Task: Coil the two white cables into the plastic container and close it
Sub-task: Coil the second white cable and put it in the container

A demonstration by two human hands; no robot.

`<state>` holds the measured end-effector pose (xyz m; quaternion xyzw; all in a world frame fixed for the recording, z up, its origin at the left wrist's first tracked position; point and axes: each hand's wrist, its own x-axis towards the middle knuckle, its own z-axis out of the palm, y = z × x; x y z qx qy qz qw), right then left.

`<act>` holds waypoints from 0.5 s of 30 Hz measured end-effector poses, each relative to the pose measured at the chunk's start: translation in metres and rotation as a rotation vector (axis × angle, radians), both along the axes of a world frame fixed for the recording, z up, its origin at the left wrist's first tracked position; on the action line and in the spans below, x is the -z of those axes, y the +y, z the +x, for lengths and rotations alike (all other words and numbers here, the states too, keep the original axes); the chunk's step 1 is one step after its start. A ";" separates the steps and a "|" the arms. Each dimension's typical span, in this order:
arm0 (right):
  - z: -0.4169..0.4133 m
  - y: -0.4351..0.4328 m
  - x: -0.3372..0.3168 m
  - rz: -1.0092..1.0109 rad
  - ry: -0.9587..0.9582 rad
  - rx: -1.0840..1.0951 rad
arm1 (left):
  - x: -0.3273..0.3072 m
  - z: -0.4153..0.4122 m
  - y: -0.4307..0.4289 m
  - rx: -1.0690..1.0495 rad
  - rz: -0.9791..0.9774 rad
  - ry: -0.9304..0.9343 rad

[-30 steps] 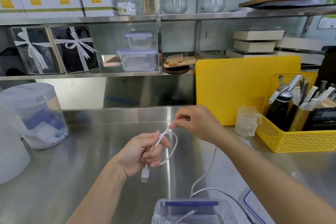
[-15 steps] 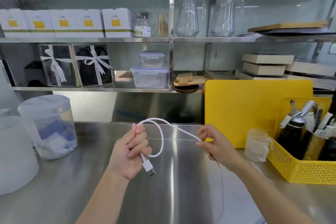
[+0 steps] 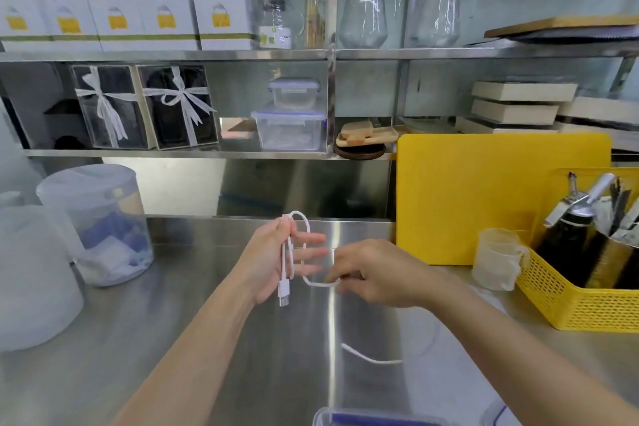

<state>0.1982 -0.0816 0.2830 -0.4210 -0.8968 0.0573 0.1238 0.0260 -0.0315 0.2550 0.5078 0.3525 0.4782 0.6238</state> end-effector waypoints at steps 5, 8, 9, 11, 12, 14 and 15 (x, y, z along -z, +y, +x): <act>-0.005 0.011 -0.010 0.108 0.221 0.018 | 0.007 0.021 -0.009 0.104 -0.002 0.151; 0.002 0.023 -0.006 0.116 0.364 0.128 | 0.013 0.029 -0.012 0.162 0.034 0.253; 0.005 0.027 -0.005 0.097 0.390 0.156 | 0.013 0.029 -0.013 0.181 0.017 0.223; 0.013 0.034 -0.004 0.034 0.445 0.220 | 0.012 0.026 -0.013 0.230 -0.038 0.104; 0.018 0.037 -0.005 0.007 0.486 0.254 | 0.011 0.024 -0.013 0.256 -0.064 0.046; 0.028 0.042 -0.007 -0.047 0.542 0.308 | 0.011 0.020 -0.012 0.311 -0.111 -0.019; 0.031 0.043 -0.008 -0.079 0.531 0.315 | 0.011 0.018 -0.013 0.338 -0.123 -0.029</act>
